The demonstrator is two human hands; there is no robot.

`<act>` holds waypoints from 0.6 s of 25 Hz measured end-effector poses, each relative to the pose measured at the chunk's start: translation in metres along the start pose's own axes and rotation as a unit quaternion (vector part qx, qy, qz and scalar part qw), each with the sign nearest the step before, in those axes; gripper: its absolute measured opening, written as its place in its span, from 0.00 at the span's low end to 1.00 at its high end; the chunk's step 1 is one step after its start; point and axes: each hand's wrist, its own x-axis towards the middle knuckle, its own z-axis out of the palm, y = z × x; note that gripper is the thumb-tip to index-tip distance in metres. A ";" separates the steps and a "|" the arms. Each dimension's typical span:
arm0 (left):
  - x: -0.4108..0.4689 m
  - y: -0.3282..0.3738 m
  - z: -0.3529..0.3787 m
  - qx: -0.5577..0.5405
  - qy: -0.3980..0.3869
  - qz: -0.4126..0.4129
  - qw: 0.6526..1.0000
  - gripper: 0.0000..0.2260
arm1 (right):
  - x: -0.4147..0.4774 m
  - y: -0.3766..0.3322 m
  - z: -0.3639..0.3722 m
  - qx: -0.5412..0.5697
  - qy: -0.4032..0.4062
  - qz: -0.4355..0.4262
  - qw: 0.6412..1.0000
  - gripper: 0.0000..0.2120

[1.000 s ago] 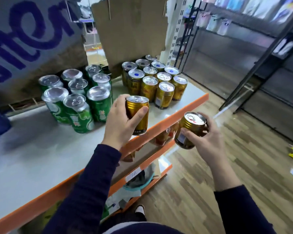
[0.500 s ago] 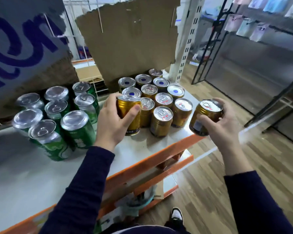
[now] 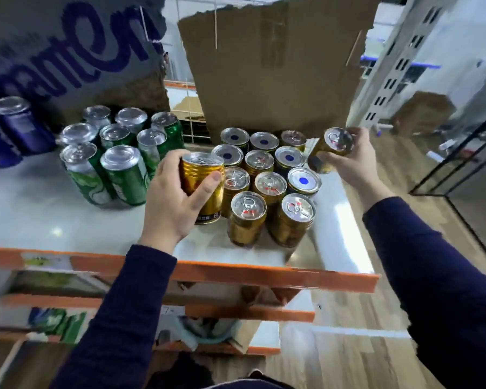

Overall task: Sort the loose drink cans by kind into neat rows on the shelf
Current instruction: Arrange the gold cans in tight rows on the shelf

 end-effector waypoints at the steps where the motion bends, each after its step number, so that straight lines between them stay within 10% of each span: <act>1: -0.005 0.004 0.000 0.003 0.014 -0.005 1.000 0.29 | 0.008 0.006 0.010 0.002 -0.012 -0.002 1.000 0.31; 9: 0.000 0.050 0.010 -0.024 0.064 0.014 0.998 0.24 | -0.004 0.046 0.011 -0.044 -0.132 0.022 0.990 0.20; 15: 0.054 0.107 0.076 -0.174 -0.036 0.053 0.983 0.18 | -0.105 0.089 -0.032 -0.234 -0.131 -0.078 0.960 0.09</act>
